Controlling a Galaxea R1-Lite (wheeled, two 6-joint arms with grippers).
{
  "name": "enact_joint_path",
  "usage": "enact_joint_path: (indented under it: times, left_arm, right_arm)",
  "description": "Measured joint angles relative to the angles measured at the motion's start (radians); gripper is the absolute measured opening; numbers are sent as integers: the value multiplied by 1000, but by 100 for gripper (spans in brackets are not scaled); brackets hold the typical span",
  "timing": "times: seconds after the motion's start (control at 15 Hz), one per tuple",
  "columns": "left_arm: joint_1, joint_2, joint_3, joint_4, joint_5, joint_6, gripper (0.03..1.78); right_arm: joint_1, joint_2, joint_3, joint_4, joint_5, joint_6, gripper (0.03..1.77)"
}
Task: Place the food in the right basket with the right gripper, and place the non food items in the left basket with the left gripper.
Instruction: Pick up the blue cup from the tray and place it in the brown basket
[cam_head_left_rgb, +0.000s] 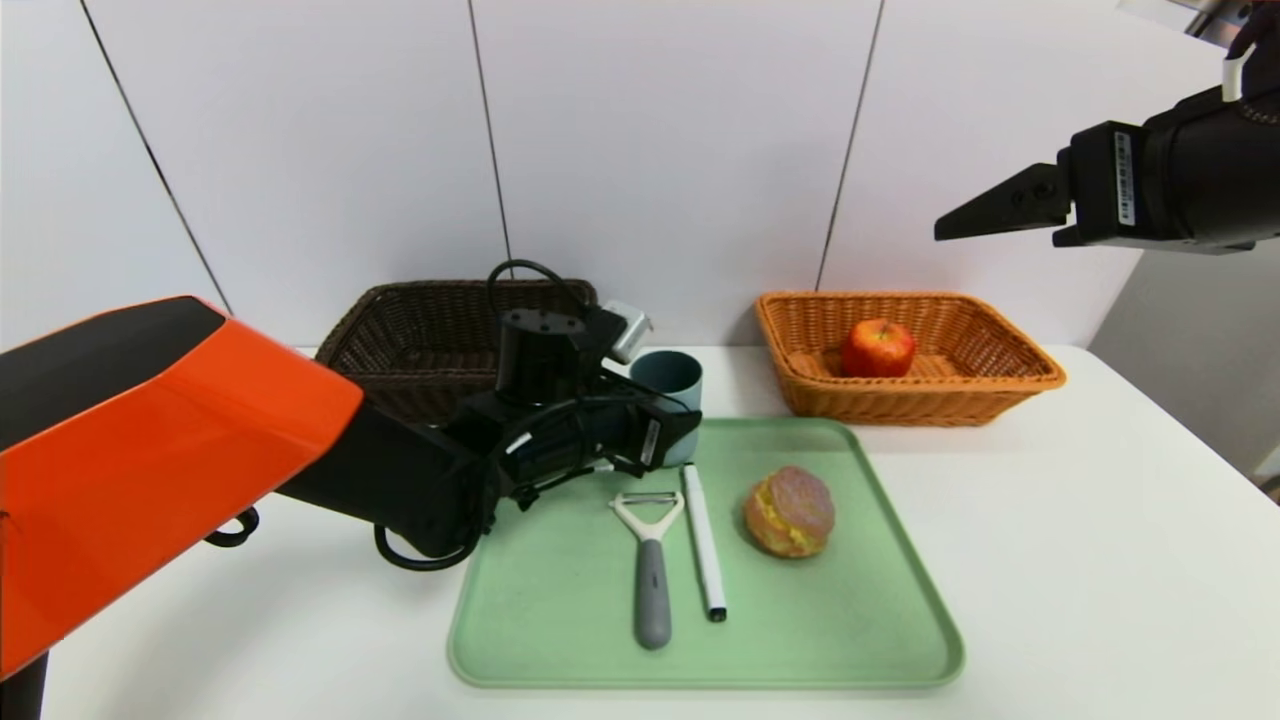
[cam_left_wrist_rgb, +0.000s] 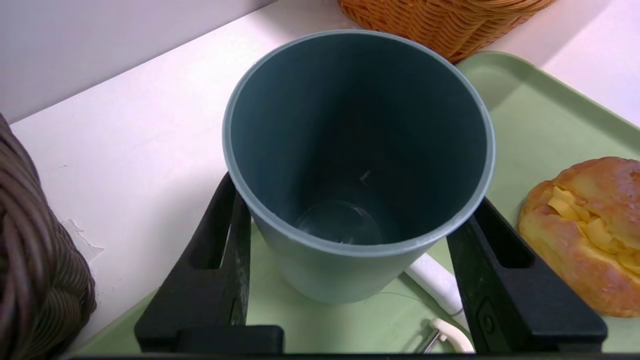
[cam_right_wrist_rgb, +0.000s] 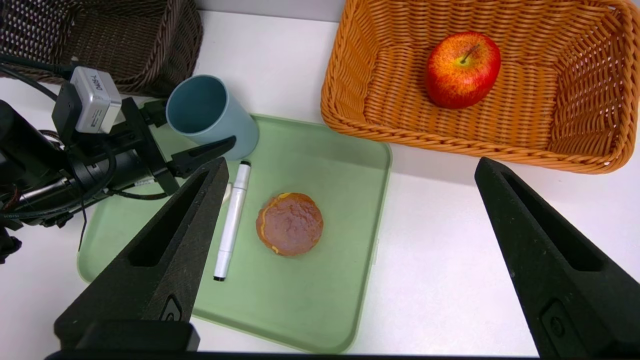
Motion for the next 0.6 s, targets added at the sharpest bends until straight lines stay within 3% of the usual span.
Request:
enact_joint_path:
  times: [0.4, 0.6]
  left_arm:
    - [1, -63, -6, 11, -1, 3, 110]
    - [2, -136, -60, 98, 0, 1, 110]
  right_arm:
    - [-1, -11, 11, -1, 0, 2, 170]
    - [0, -14, 14, -1, -1, 3, 170]
